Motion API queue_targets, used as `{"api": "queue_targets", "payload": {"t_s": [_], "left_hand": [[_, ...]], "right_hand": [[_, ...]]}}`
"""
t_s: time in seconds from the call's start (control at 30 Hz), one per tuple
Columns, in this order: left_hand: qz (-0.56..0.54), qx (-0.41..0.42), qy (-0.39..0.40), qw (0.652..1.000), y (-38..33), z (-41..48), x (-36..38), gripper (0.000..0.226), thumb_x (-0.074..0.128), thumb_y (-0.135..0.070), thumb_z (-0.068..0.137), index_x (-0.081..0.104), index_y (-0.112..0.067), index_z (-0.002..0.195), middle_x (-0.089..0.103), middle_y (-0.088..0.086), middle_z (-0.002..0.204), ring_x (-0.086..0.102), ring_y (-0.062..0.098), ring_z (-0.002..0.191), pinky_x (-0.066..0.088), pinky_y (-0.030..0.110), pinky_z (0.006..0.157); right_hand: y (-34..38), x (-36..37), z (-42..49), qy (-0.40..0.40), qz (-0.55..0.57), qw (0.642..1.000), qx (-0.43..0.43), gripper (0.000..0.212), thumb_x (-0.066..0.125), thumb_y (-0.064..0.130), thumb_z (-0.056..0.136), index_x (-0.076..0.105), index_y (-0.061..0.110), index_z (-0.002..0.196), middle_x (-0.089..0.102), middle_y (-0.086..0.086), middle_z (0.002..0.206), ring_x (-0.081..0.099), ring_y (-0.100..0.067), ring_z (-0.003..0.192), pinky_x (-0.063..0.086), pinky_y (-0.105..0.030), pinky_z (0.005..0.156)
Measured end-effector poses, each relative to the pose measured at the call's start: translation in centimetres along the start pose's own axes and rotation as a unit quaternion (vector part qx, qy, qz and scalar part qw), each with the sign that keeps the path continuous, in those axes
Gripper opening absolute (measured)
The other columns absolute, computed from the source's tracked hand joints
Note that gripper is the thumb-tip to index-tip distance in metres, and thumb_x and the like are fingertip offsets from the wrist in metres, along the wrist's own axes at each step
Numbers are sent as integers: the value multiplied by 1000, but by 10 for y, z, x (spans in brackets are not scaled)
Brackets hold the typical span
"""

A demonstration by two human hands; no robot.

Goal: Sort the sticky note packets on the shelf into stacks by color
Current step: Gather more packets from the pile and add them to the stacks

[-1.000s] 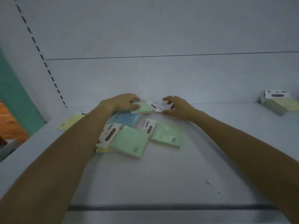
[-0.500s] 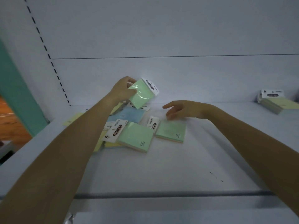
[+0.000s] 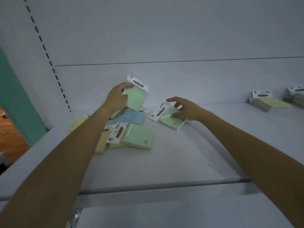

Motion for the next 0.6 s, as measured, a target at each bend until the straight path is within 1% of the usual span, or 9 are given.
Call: {"api": "queue_targets", "payload": {"t_s": [0.1,0.17,0.2,0.3,0.4,0.47,0.53,0.57,0.6], "left_hand": [[96,18,41,994,3,-2,3,47,39,5,87,53,-16,127,46,16,132,47,27,117,33,22,88],[117,30,55,991,0,-4,3,48,39,5,87,51,-15,129,44,18,132,43,29,122,32,26,96],[118,39,55,991,-4,-6,2,49,40,6,86,50,-14,130,43,19,132,42,29,124,31,28,100],[84,51,28,995,-21,-14,0,51,40,9,84,51,-10,130,44,20,131,40,28,126,31,30,104],[-7,49,10,999,-33,-24,7,49,41,10,82,51,-10,126,44,19,126,45,32,121,38,43,106],[-41,47,10,998,-39,-28,17,49,41,10,80,51,-11,124,45,16,122,47,33,118,41,50,103],[-54,47,12,997,-49,-30,30,50,42,11,78,51,-8,123,46,18,121,45,30,120,41,50,103],[-62,49,13,997,-56,-32,38,50,42,12,77,50,-6,123,47,16,119,45,31,119,41,51,102],[-72,52,12,996,-63,-33,46,50,42,12,77,50,-5,123,47,14,117,45,32,119,41,52,101]], "right_hand": [[6,-10,-8,-65,31,997,-39,39,57,-2,81,59,12,117,56,-15,116,57,-27,94,47,-29,72],[6,-16,-15,-96,81,992,-29,40,46,-10,80,62,8,112,55,-15,123,54,-23,97,47,-24,71],[3,-19,-19,-117,92,989,-13,44,42,-10,79,62,9,113,53,-13,126,53,-23,101,45,-25,76],[-3,-29,-35,-188,113,976,-4,49,40,-11,79,60,12,117,51,-11,129,50,-27,115,44,-29,89],[-8,-37,-54,-238,144,960,-24,51,39,-15,77,59,9,116,52,-13,127,51,-24,112,43,-31,97],[-17,-41,-67,-256,182,949,-13,52,37,-16,77,59,10,116,51,-10,121,51,-19,105,46,-20,85],[-31,-46,-82,-265,222,938,17,52,36,-13,78,58,14,117,49,-2,116,52,-19,94,42,-8,63],[-39,-49,-89,-268,236,934,32,52,36,-12,79,58,15,117,48,1,116,52,-19,91,40,-9,58],[-47,-53,-96,-272,244,930,43,52,36,-12,79,58,15,118,48,1,117,52,-20,90,41,-13,60]]}}
Point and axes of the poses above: each hand's wrist, its own z-axis towards the middle knuckle, its own x-axis out of the palm, y = z × x, the point moved 7 cm from there along z, towards the middle knuckle
